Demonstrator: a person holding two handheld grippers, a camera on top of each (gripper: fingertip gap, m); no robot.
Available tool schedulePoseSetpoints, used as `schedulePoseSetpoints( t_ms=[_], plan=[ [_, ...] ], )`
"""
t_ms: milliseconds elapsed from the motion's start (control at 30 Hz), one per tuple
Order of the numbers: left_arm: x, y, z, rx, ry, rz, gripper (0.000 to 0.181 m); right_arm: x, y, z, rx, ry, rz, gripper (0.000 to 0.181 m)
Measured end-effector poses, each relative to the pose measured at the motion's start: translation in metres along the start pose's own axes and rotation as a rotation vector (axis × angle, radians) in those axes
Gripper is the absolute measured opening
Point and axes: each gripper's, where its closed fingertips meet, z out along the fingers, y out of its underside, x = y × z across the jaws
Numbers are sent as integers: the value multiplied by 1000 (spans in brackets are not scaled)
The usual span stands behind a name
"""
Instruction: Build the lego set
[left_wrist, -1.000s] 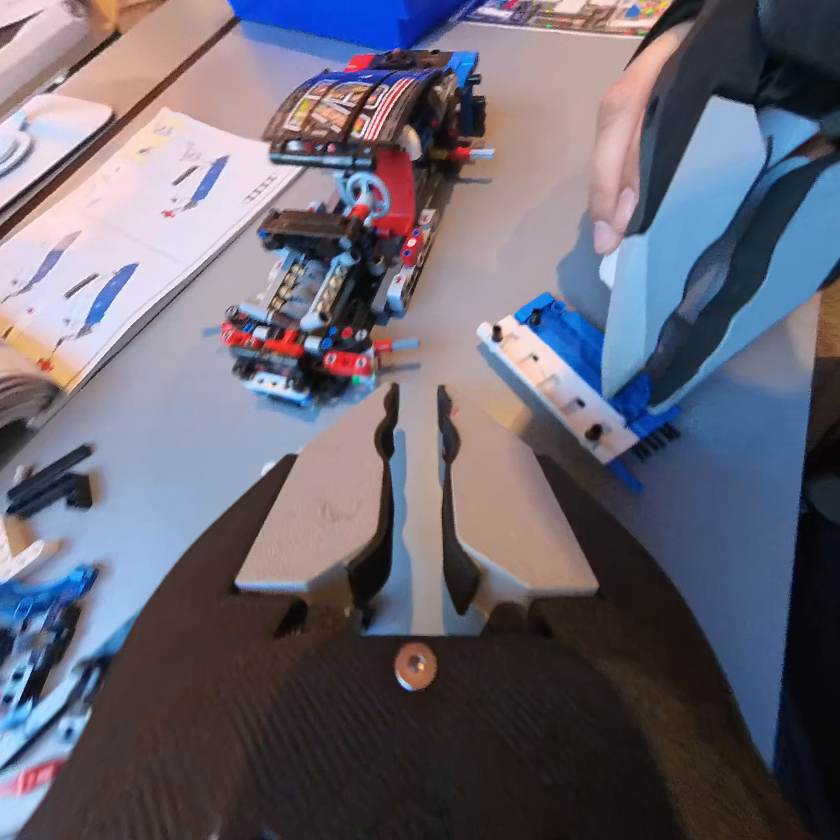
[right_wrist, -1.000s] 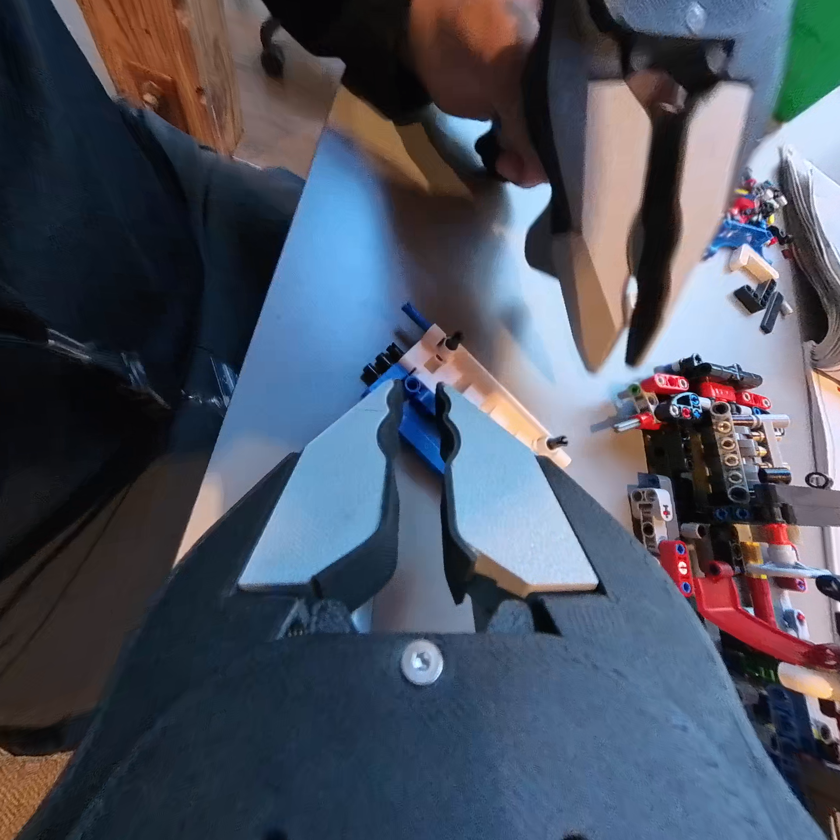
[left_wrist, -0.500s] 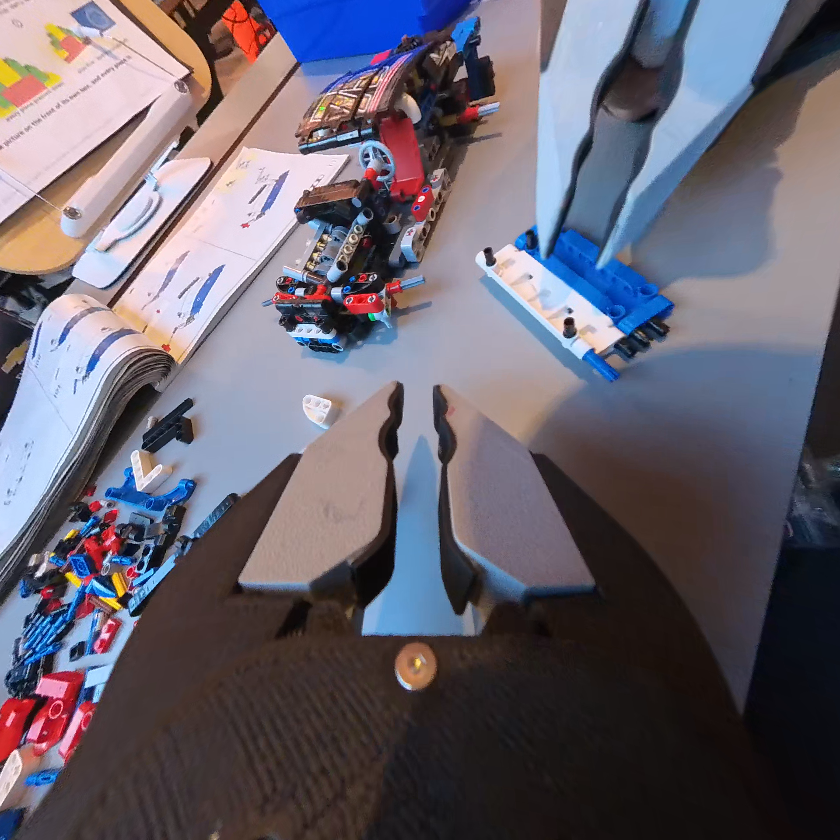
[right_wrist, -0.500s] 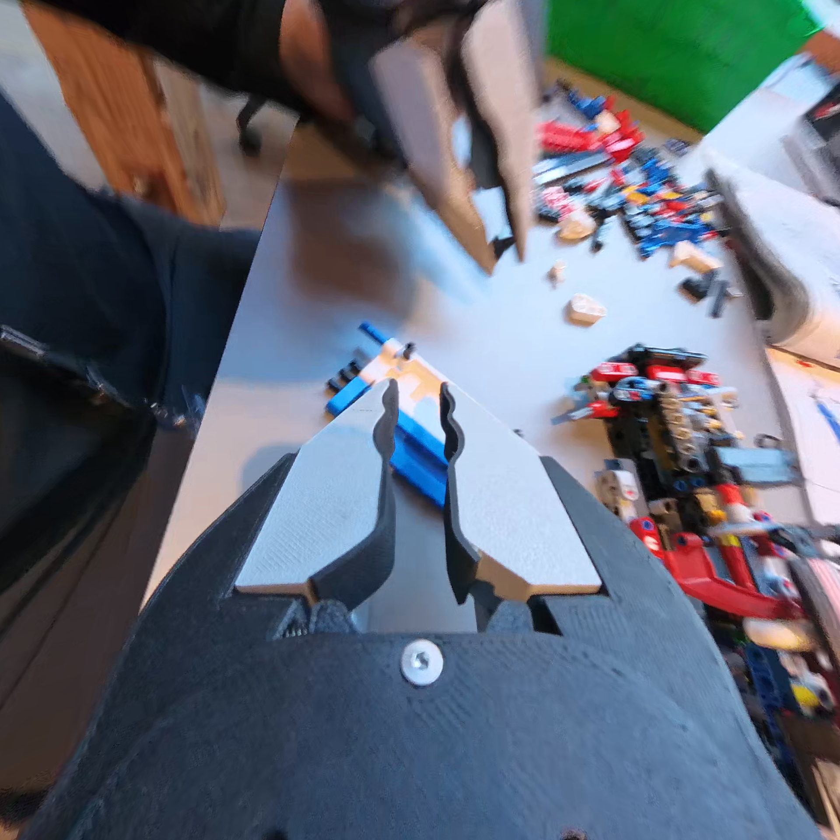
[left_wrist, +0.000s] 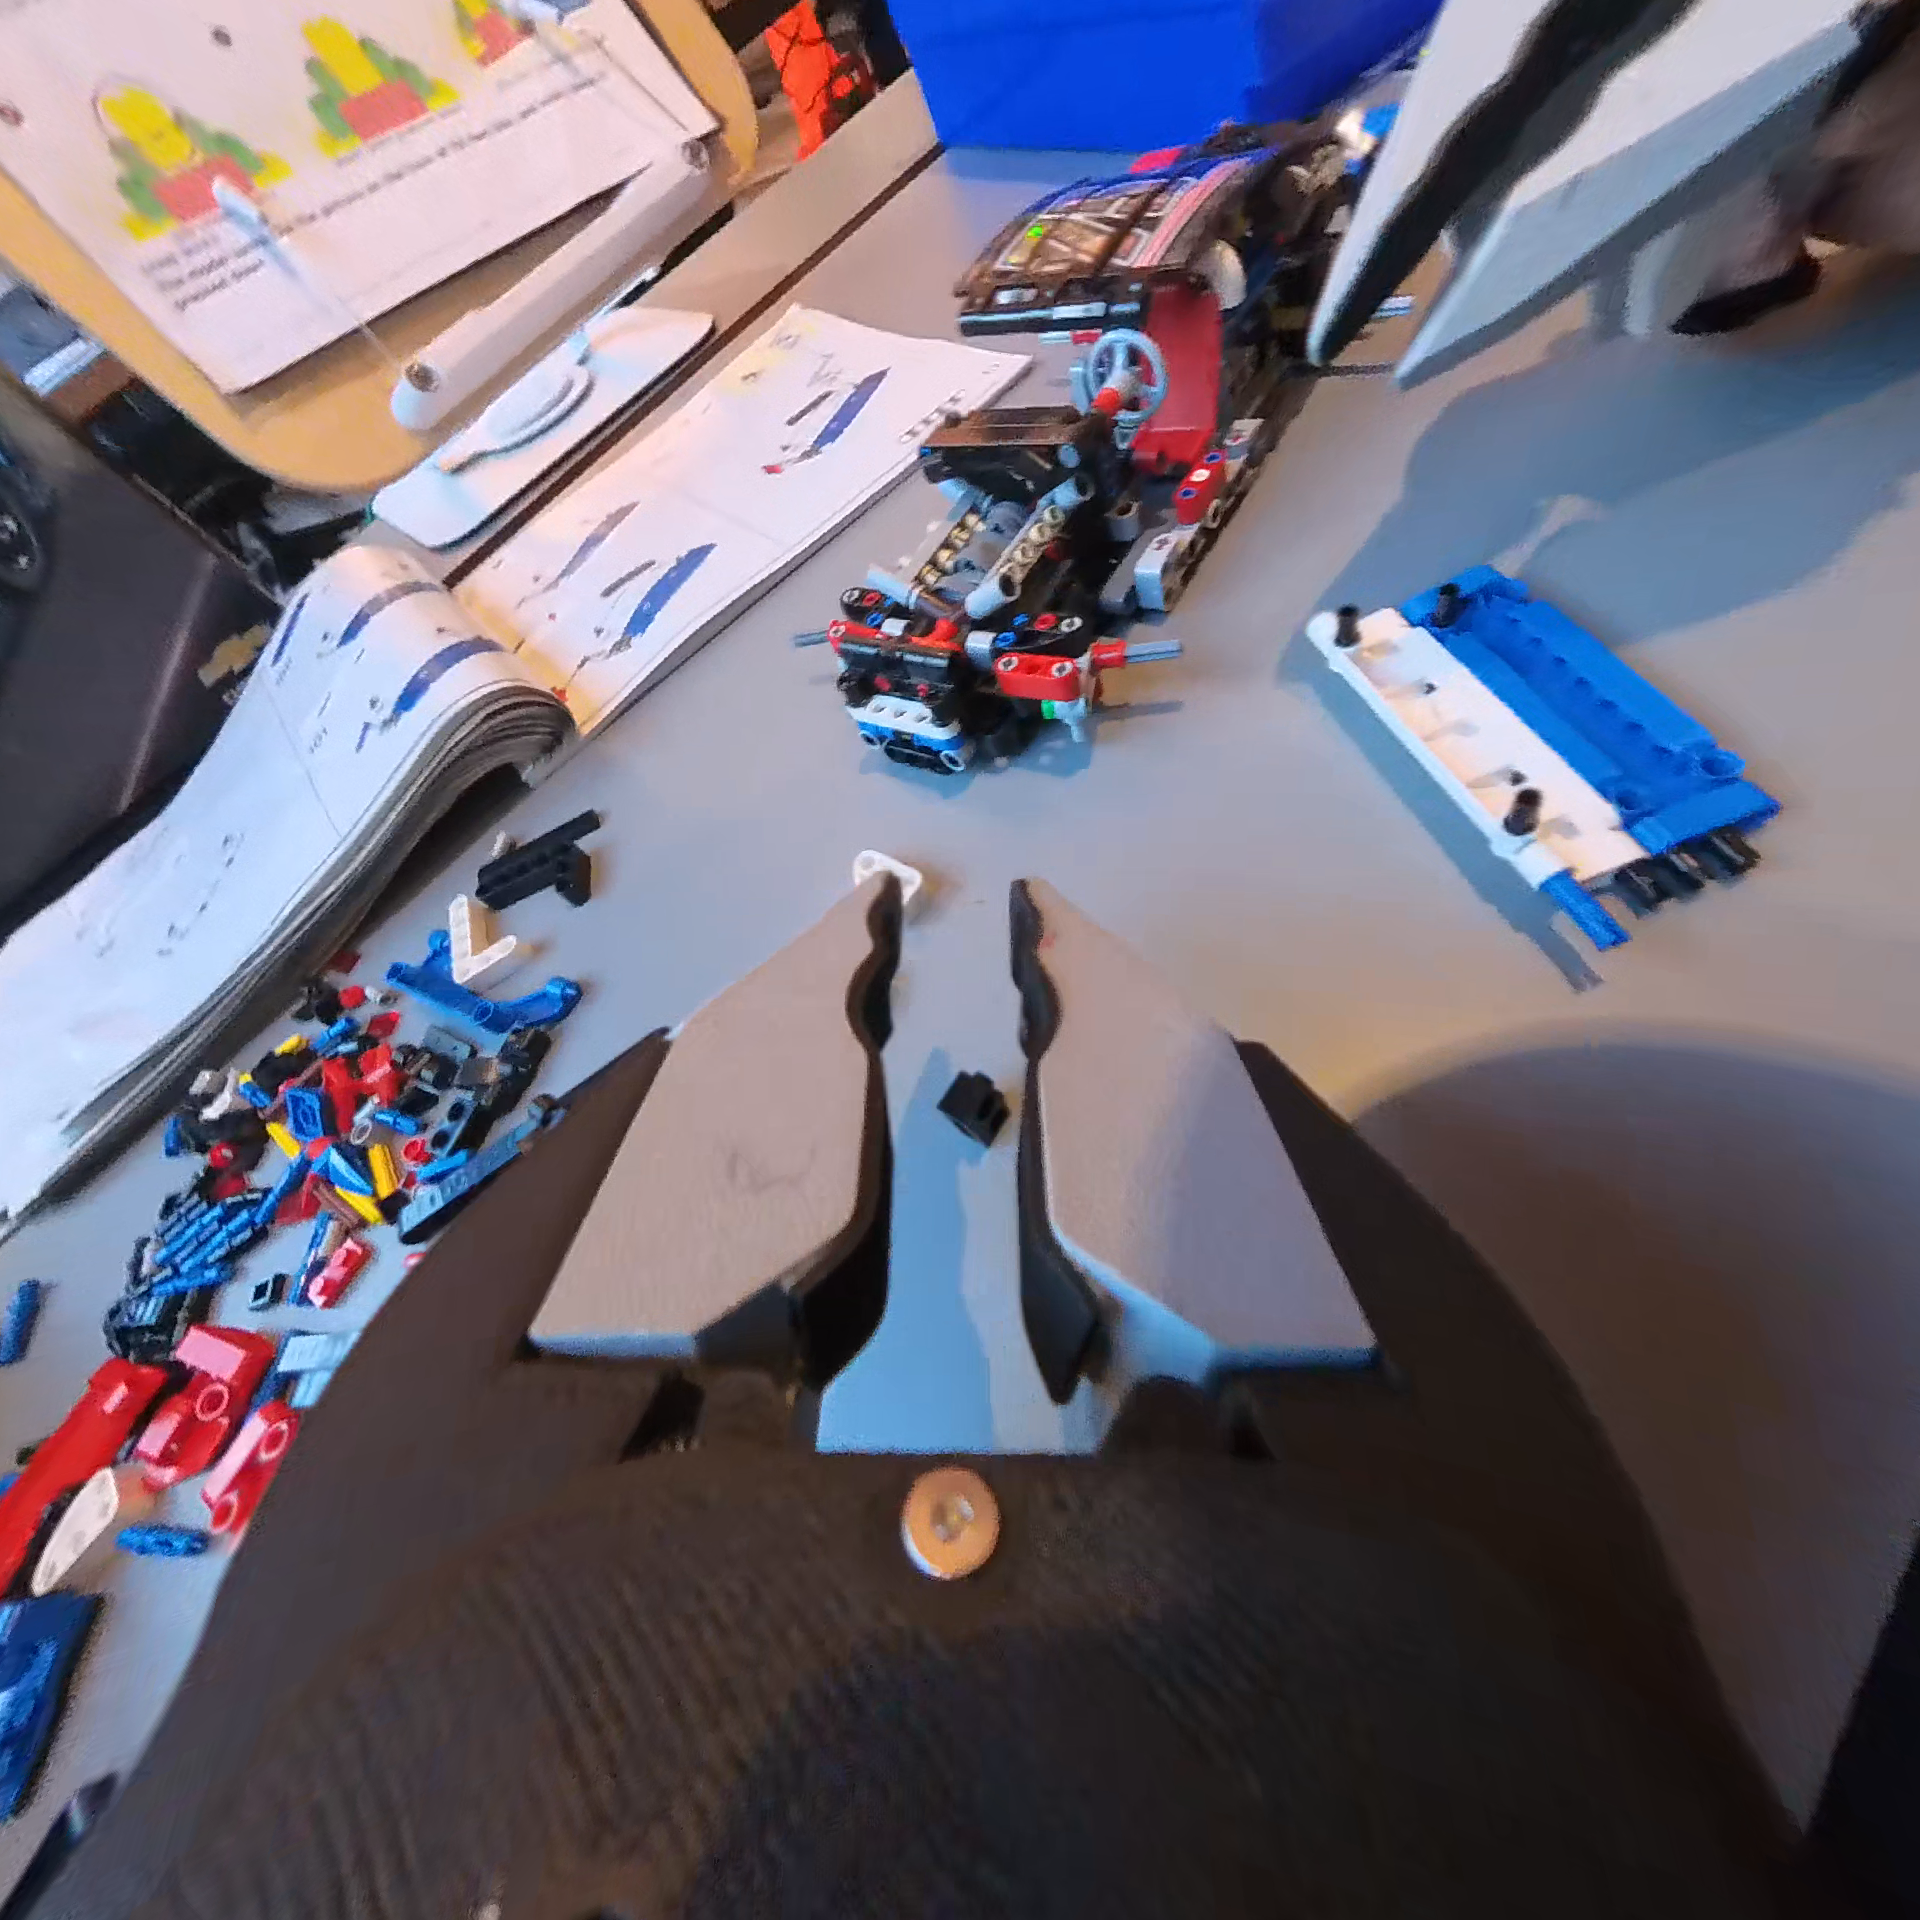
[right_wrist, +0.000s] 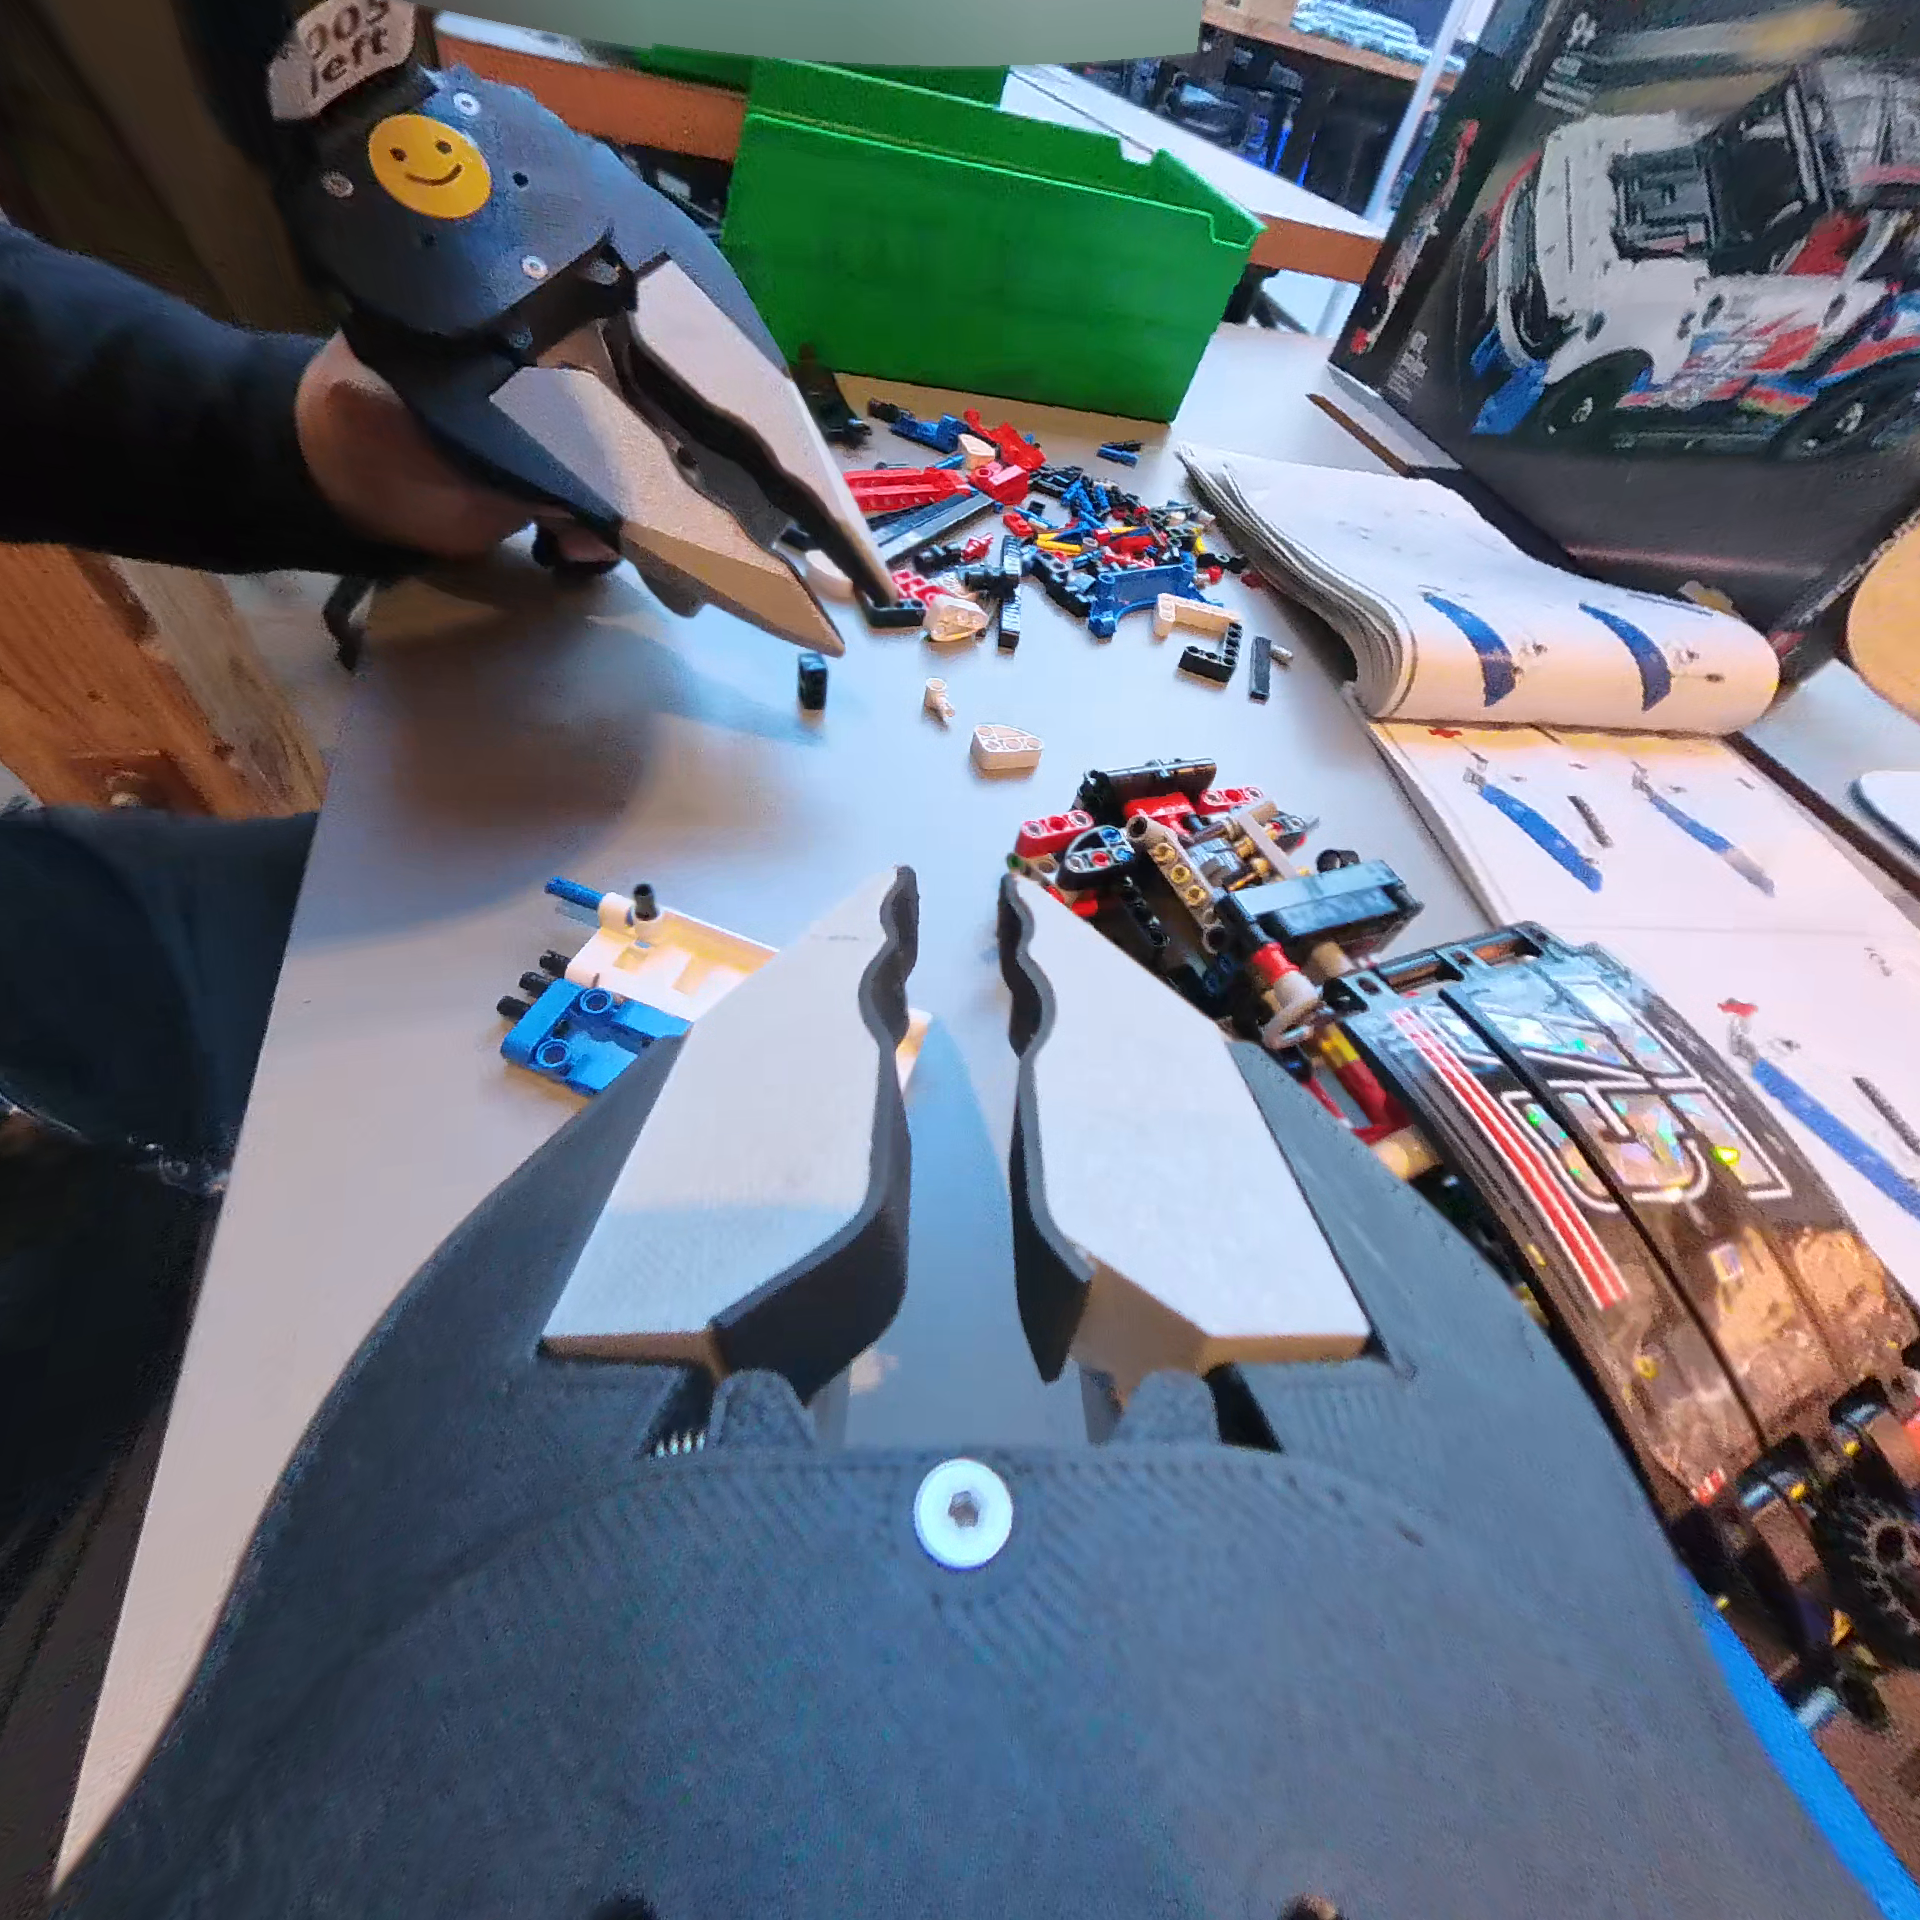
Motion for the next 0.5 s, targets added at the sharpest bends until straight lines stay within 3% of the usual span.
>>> schedulePoseSetpoints(
  t_ms=[500],
  plan=[
    [-6,-1,2,10,22,-72,19,-13,4,15,-35,-88,-59,15]
  ],
)
